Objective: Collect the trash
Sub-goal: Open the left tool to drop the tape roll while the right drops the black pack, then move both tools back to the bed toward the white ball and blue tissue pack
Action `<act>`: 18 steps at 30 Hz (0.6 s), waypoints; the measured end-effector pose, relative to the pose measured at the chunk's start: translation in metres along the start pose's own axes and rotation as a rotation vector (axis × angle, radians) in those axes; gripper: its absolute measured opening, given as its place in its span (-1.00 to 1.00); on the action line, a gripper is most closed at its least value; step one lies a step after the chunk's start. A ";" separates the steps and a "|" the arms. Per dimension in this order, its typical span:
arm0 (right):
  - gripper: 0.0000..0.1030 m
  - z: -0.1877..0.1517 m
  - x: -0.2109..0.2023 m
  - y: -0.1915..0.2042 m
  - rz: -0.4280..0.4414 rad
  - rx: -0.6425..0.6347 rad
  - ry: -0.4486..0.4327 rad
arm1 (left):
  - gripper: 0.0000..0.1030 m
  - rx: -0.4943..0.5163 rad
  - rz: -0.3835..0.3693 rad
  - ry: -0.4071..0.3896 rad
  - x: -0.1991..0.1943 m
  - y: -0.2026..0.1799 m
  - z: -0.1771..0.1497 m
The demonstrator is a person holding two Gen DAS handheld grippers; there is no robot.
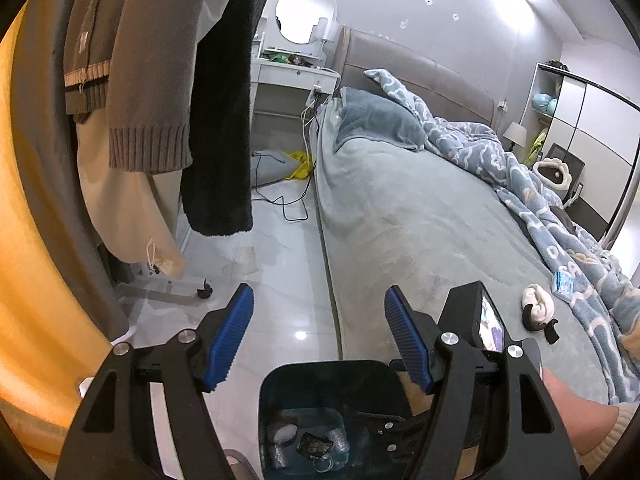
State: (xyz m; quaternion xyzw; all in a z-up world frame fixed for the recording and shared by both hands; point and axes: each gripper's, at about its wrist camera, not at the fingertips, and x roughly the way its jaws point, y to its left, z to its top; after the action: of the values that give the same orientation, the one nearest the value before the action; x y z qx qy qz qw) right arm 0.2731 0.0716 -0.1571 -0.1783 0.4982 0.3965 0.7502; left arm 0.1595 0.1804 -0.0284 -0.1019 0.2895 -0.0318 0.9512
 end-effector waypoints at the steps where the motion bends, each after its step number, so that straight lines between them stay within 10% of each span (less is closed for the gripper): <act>1: 0.59 0.001 -0.003 0.000 0.000 0.001 -0.009 | 0.37 0.004 -0.002 -0.006 -0.001 -0.002 0.001; 18: 0.59 -0.008 -0.077 -0.043 -0.070 0.075 -0.202 | 0.38 0.105 -0.071 -0.082 -0.004 -0.067 0.011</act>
State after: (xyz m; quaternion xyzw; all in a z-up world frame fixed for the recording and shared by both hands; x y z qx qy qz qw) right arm 0.2867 0.0073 -0.0974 -0.1268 0.4279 0.3671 0.8161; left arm 0.1625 0.1173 -0.0036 -0.0635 0.2445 -0.0764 0.9646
